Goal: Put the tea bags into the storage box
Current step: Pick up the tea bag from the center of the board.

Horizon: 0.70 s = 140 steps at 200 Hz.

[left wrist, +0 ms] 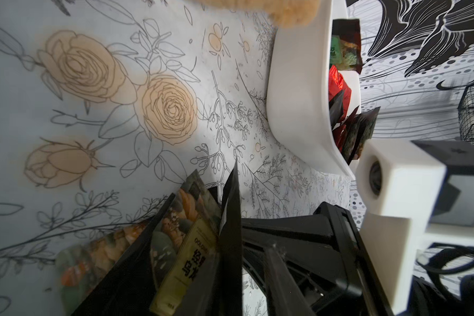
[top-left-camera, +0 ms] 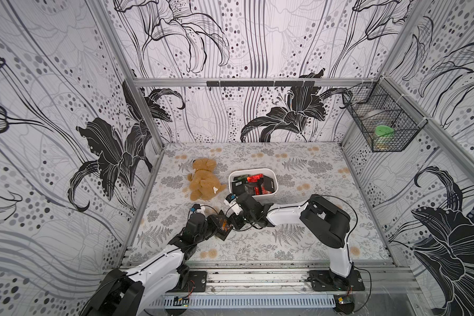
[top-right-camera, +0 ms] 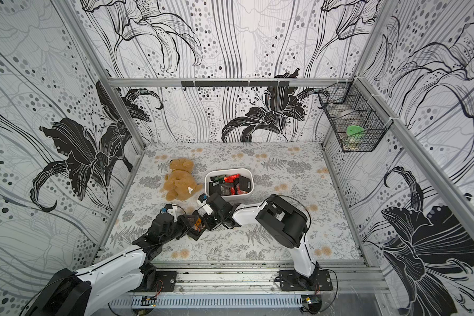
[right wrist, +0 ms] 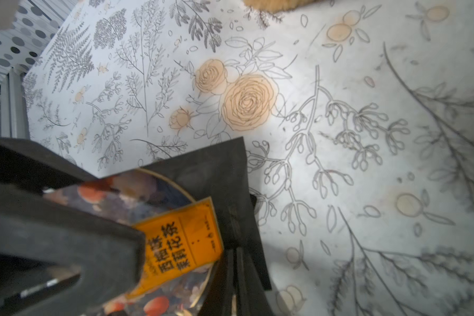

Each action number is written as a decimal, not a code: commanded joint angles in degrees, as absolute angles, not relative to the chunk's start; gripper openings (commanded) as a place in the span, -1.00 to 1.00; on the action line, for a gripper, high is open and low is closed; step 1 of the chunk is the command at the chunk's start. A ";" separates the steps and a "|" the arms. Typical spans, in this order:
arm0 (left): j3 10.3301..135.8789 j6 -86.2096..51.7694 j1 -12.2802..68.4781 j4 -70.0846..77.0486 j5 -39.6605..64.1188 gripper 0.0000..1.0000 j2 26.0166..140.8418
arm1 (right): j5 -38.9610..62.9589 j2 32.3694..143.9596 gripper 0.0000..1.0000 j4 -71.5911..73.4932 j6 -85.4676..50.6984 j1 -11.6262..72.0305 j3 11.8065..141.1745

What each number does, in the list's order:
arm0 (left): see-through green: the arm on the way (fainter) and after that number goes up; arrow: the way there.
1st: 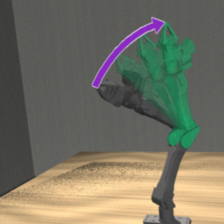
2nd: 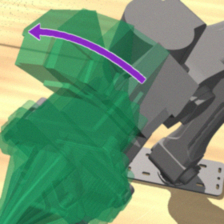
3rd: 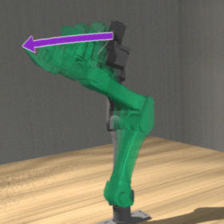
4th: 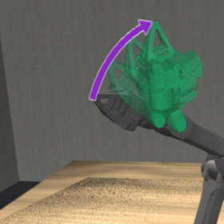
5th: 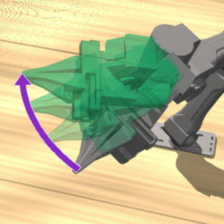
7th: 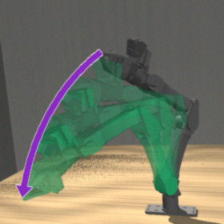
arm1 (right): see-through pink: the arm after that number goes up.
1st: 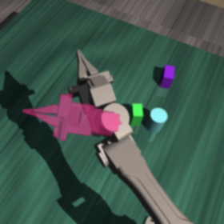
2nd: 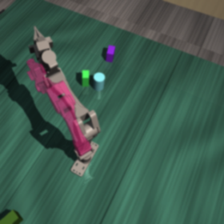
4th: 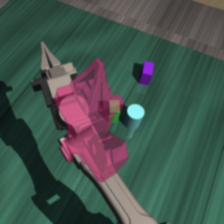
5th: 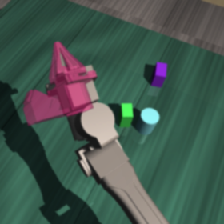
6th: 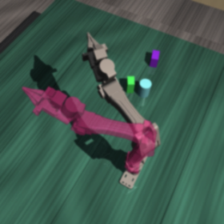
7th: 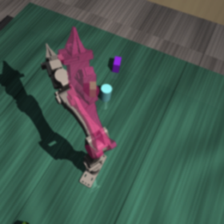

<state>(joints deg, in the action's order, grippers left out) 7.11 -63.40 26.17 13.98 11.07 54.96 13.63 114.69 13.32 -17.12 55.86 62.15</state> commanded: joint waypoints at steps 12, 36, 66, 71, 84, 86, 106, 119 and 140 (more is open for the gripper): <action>9.81 -62.50 27.30 15.90 8.76 -0.59 57.36 | 11.34 111.41 -0.80 15.39 -17.86 56.07 59.02; 11.51 -61.28 27.73 12.64 7.94 -0.77 58.28 | 11.17 109.78 -0.80 17.57 -17.71 56.07 57.26; 12.81 -60.27 27.75 7.73 7.15 -0.97 55.71 | 7.30 104.32 -0.79 22.84 -16.99 56.07 51.77; 13.15 -60.17 27.76 6.59 6.93 -0.98 54.87 | 5.50 102.94 -0.79 23.81 -16.80 56.07 50.37; 14.24 -59.62 27.77 2.84 5.98 -0.98 52.28 | -0.69 98.70 -0.76 26.39 -16.71 56.06 46.44; 14.41 -59.51 27.84 2.23 5.80 -0.98 51.83 | -1.87 98.11 -0.76 26.75 -16.77 56.07 45.89; 16.00 -60.30 27.78 -3.11 3.80 -1.00 47.31 | -13.49 92.22 -0.72 28.30 -20.04 56.02 40.98; 17.98 -61.47 27.77 -7.45 2.08 -1.00 44.66 | -20.23 89.99 -0.69 27.93 -23.20 55.78 38.48; 22.67 -62.58 27.99 -14.94 -1.07 -1.00 41.19 | -22.85 86.66 -0.67 29.30 -26.42 54.02 34.88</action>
<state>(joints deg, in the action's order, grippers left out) 17.26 -61.63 27.40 -5.17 4.01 44.64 -12.29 89.54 26.68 -21.06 55.48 38.72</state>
